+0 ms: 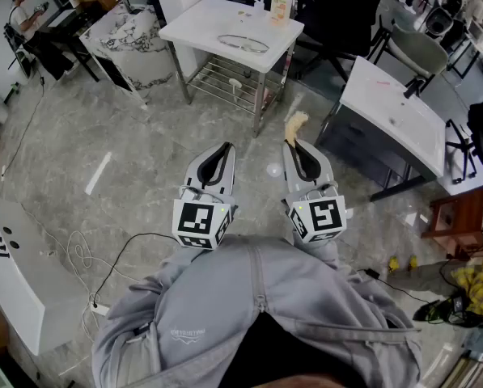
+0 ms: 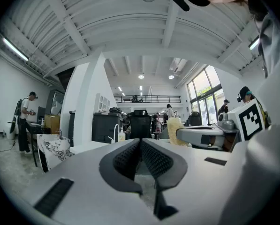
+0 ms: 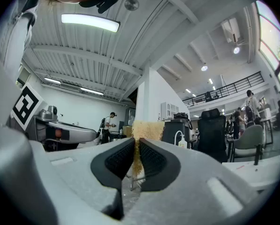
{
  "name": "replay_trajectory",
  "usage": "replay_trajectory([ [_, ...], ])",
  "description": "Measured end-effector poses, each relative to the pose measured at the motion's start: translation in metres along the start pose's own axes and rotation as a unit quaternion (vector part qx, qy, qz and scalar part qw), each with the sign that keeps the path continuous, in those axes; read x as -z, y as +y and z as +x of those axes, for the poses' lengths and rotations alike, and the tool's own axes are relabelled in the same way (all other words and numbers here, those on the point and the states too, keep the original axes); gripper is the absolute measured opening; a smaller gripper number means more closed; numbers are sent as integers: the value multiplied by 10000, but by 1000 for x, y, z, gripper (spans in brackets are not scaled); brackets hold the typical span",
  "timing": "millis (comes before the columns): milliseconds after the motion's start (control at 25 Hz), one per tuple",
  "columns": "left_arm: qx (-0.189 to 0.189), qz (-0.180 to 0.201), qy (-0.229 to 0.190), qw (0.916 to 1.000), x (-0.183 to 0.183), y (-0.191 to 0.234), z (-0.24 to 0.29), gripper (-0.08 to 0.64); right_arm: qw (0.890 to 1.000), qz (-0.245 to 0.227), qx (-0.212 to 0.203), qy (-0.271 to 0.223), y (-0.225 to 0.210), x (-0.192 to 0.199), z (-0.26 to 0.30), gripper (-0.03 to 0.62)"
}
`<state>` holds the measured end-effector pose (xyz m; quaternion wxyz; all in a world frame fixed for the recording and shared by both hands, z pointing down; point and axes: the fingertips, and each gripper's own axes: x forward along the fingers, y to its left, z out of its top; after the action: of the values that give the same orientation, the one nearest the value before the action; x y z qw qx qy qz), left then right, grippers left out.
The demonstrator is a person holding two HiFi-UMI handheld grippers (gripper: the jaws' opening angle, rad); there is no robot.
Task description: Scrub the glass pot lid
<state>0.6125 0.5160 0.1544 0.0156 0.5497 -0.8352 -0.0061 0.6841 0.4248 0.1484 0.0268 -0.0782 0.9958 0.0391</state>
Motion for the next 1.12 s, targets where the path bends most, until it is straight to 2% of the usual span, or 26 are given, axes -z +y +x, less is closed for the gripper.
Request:
replay_trajectory([
  [400,-49,41,-39,10000,0,-8,26,17,9998,-127,-140,-50,-15,0,10,29],
  [760,-225,-8,51,9997,14,-15,46,17,9995,214,-209,-116,-47,15,15,29],
  [1120,-305,-114,111,9994,28,20,87,17,9992,322,-217,-63,-69,35,64,29],
])
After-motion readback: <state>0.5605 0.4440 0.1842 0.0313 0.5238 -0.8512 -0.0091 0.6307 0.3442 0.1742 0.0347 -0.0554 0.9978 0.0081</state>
